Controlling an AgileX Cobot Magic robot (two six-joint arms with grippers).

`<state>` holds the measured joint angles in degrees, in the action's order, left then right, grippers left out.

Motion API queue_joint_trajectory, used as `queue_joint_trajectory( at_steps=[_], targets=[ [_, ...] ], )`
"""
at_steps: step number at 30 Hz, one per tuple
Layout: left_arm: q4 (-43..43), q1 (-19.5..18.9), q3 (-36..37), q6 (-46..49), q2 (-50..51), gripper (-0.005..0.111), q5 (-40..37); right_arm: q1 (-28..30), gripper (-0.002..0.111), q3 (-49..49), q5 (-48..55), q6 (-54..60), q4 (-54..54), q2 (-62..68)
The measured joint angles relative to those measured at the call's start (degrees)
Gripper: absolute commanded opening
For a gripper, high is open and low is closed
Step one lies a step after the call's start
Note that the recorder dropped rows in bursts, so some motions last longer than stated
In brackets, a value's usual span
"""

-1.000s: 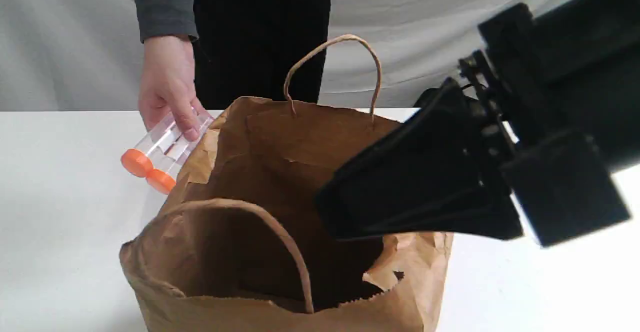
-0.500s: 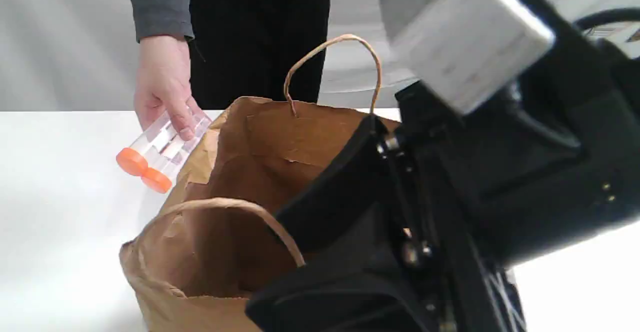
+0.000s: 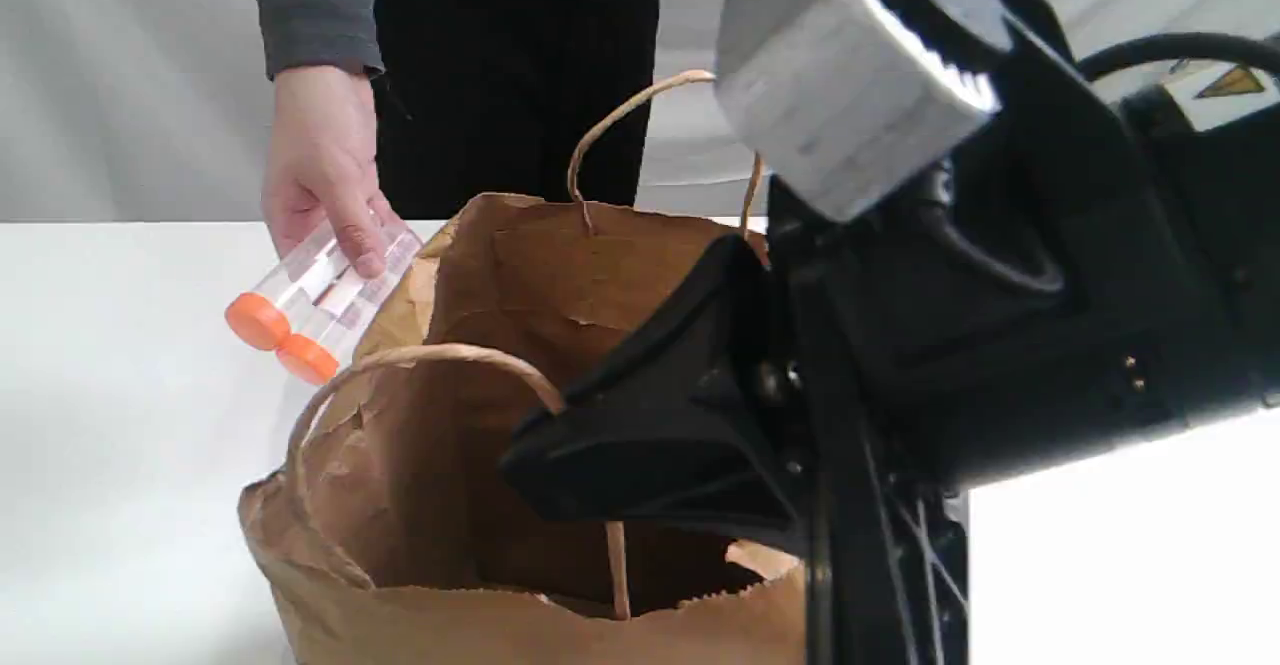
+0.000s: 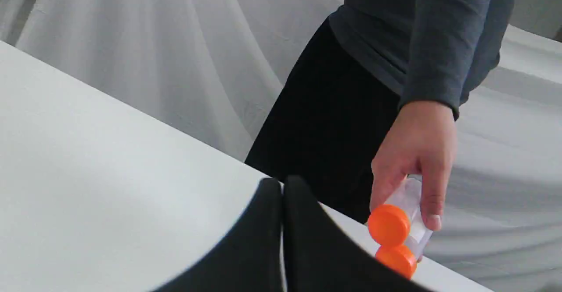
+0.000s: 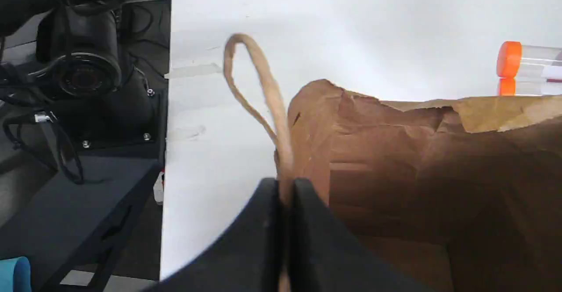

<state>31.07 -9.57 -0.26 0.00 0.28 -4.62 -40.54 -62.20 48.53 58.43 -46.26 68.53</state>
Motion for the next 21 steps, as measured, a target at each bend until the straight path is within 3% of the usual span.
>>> queue_joint_trajectory(
  at_steps=[5,8,14,21],
  targets=[
    [6.6,0.0,0.0,-0.4,0.0,0.000,-0.7,0.0,0.000,0.0,0.0,0.0,0.0,0.0],
    [7.6,0.0,-3.6,3.0,0.0,0.000,-5.2,0.0,0.000,0.0,0.0,0.0,0.0,0.0],
    [7.6,0.0,-16.6,8.9,1.3,0.000,-6.5,0.0,0.000,0.0,0.0,0.0,0.0,0.0],
    [7.6,0.0,-35.9,21.5,17.7,0.000,-10.3,0.0,0.000,0.0,0.0,0.0,0.0,0.0]
  ],
)
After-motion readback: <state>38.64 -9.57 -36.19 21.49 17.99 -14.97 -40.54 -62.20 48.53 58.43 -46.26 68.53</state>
